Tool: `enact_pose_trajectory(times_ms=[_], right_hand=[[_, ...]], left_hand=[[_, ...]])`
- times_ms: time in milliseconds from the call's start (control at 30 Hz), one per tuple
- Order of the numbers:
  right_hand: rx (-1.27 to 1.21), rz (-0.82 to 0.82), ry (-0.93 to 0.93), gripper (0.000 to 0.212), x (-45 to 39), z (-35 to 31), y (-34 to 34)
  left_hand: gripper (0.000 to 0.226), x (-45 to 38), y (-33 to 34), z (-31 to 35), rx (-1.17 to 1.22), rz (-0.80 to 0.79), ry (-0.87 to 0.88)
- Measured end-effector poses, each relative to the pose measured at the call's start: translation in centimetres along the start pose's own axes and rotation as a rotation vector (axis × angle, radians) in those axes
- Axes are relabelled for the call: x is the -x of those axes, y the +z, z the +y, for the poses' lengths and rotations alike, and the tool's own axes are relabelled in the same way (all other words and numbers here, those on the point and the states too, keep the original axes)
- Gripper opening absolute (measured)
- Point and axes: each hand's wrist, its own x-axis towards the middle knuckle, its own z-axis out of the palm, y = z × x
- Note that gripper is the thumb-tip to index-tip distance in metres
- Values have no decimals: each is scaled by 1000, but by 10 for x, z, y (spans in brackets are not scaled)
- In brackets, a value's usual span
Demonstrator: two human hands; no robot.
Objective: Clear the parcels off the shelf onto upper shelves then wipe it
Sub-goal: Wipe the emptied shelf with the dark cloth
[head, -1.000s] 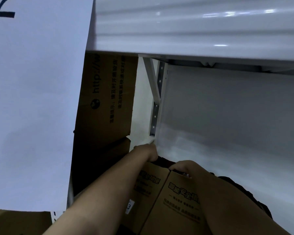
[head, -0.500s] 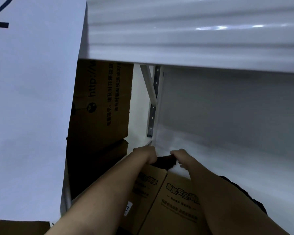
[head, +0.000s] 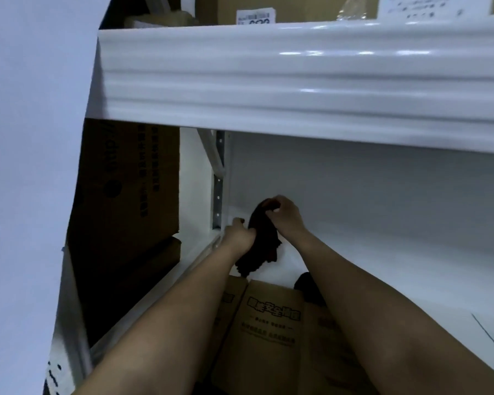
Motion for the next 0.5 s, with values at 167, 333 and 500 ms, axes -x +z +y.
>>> enact_pose_trajectory(times_ms=[167,333,500], right_hand=[[-192,-71,-155,13,17,-16,-44],[-202,-19,-226,11,29,-15,-82],[-79,130,-266,12,42,6,-123]], left_hand=[[55,13,9,22,287,-24,37],[44,42,14,37,392,-256,72],[35,65,52,66,505,-323,65]])
